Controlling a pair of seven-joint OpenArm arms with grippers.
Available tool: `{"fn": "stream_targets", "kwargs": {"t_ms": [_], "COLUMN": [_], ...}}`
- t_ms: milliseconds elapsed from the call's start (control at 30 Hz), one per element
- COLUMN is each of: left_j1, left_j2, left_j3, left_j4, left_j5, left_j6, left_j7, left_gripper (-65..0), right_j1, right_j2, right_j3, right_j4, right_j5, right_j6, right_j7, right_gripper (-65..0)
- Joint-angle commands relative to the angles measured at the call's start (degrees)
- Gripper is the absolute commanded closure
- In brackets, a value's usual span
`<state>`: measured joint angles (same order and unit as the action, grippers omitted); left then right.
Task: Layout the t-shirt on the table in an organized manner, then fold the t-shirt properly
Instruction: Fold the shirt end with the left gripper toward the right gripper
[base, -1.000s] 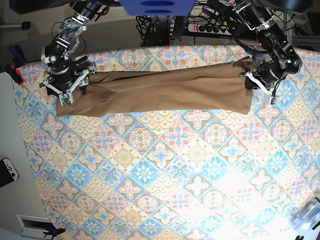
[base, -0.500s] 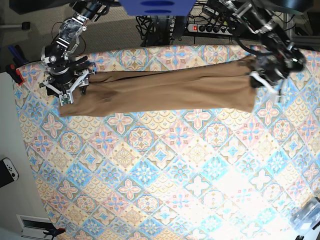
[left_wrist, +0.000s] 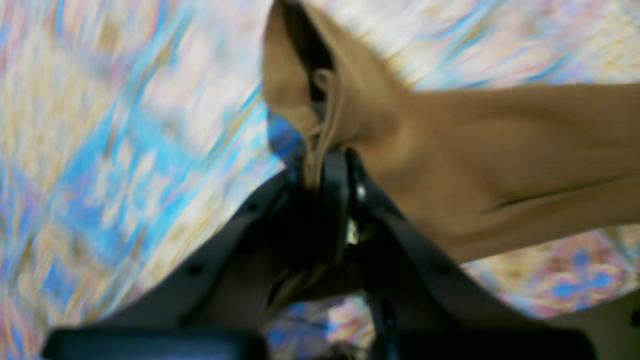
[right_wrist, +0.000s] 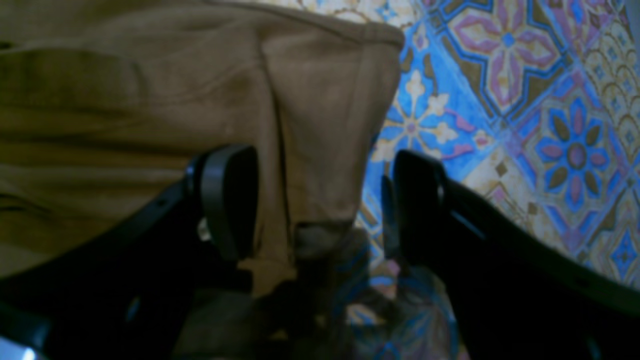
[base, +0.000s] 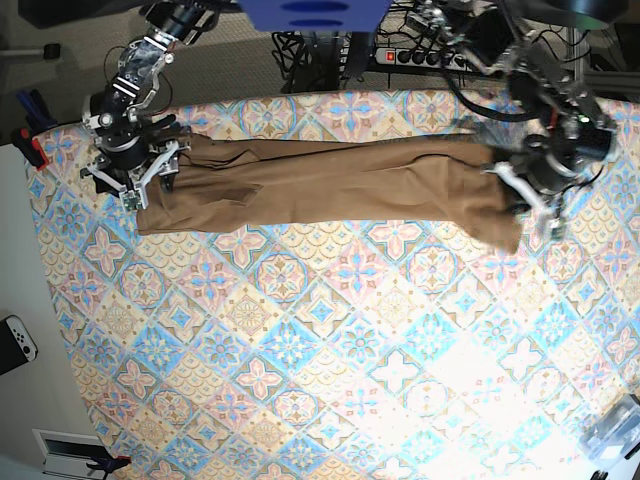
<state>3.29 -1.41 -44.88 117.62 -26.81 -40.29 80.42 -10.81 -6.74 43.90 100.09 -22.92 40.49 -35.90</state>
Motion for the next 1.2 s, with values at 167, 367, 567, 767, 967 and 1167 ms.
{"fn": "stream_targets", "kwargs": {"t_ms": [167, 367, 567, 767, 967, 1167], "left_j1": [-0.17, 1.94, 1.77, 3.17, 2.91, 2.73], "left_j2": [4.44, 8.05, 10.41, 10.41, 10.41, 10.41], "left_j3": [9.59, 20.66, 28.58, 41.41, 45.63, 45.89], "left_j4": [1.01, 1.19, 1.10, 0.22, -3.65, -9.27], "left_j5": [0.65, 1.36, 1.27, 1.53, 1.53, 1.53], "left_j6": [0.29, 0.29, 0.29, 0.29, 0.29, 0.29], "left_j7": [-0.42, -0.42, -0.42, -0.42, -0.99, -7.50], "left_gripper": [0.0, 0.0, 0.0, 0.0, 0.0, 0.0], "right_j1": [0.39, 0.39, 0.48, 0.48, 0.48, 0.39], "right_j2": [0.37, 0.37, 0.37, 0.37, 0.37, 0.37], "right_j3": [0.10, 0.10, 0.10, -1.83, -1.83, -1.83], "right_j4": [0.96, 0.87, 0.87, -0.89, -1.06, -1.06], "right_j5": [0.46, 0.46, 0.46, 0.46, 0.46, 0.28], "right_j6": [-0.49, -0.49, -0.49, -0.49, -0.49, -0.49], "right_j7": [1.04, 0.95, 0.95, 1.22, 1.22, 1.22], "right_gripper": [-40.5, -40.5, -40.5, -40.5, -40.5, -40.5]}}
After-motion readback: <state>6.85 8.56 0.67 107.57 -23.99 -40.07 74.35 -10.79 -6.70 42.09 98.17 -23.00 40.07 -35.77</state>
